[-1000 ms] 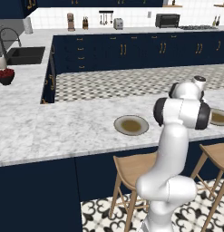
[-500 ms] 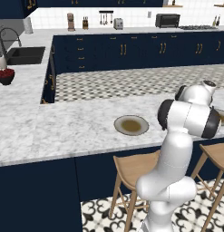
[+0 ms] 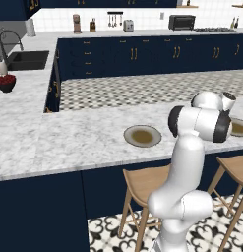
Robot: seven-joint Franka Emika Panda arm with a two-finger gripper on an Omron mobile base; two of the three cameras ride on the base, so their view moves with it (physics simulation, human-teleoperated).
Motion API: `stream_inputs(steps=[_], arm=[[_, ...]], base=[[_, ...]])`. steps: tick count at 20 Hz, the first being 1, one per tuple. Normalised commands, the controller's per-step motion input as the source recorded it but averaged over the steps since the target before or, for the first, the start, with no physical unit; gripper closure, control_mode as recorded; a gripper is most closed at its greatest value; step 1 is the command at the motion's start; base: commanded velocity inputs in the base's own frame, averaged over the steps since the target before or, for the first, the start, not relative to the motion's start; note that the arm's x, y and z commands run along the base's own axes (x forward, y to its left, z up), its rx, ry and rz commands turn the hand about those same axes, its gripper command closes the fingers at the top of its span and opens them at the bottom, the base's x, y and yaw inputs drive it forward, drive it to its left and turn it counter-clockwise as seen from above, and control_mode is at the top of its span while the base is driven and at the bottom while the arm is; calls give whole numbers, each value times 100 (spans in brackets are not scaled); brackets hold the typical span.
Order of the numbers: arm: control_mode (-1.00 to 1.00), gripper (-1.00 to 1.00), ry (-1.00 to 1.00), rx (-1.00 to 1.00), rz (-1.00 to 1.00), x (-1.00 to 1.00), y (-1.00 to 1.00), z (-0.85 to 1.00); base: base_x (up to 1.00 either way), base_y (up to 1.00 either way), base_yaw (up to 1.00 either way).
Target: Pick the chicken drumstick and tomato from their plates and place them in the bowl. Then put the bowl in the fridge.
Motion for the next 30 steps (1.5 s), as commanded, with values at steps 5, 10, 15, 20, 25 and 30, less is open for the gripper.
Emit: stream_inputs(steps=[5,10,15,20,25,30], arm=[[-100,-100,0,3,0,45,-6,-32],[-100,-100,0,4,0,43,0,-24],[-100,-100,1,6,0,36,0,-27],[-100,100,0,3,0,30,0,-20],[-100,100,0,2,-1,9,0,-6],[-100,100,-8,0,-7,-25,0,28]], base=[[0,0,0],[0,0,0],[0,0,0],[0,0,0],[0,0,0],[0,0,0]])
